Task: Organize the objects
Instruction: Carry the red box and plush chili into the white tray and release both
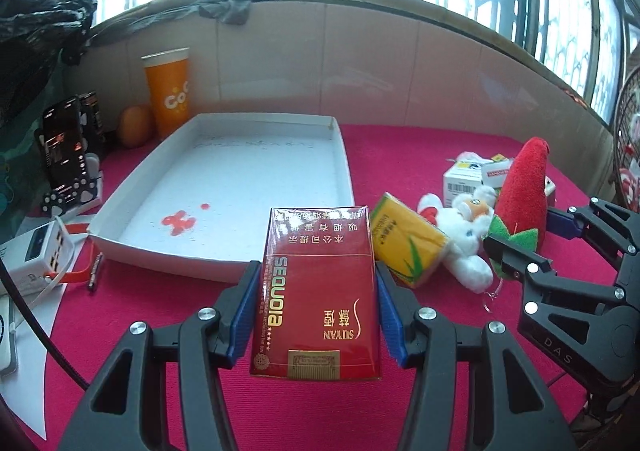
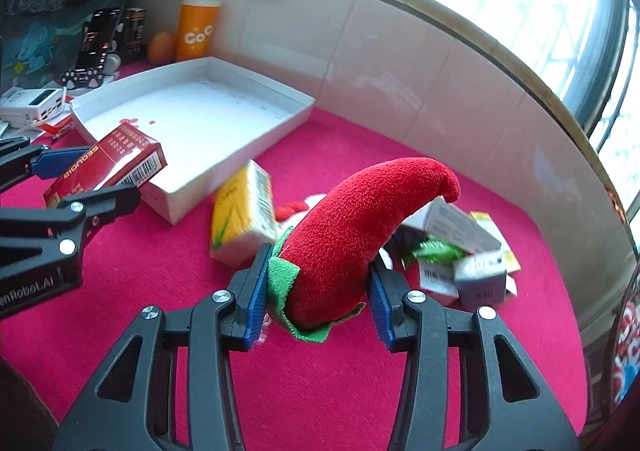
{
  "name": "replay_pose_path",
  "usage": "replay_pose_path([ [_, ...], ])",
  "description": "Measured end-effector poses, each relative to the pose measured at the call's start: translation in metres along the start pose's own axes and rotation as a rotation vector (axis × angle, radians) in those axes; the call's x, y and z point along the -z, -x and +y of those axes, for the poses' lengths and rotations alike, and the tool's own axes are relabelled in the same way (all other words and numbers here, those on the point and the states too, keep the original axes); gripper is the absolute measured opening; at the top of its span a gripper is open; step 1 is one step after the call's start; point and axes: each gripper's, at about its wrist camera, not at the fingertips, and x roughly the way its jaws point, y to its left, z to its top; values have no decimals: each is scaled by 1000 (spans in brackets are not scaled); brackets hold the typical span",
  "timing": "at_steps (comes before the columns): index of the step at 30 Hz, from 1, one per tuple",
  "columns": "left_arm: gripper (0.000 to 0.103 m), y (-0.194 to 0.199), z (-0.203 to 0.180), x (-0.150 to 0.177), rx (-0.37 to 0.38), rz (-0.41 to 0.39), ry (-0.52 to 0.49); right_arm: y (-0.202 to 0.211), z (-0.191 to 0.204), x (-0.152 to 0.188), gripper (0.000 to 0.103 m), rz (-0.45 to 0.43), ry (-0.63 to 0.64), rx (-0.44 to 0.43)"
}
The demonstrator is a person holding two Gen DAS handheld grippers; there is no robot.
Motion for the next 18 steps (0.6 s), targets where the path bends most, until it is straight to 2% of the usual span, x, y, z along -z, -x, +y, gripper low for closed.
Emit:
replay_pose_path([
  [18,54,7,42,-11,-63,-48,73,-3,26,-25,44,-24,73,-16],
])
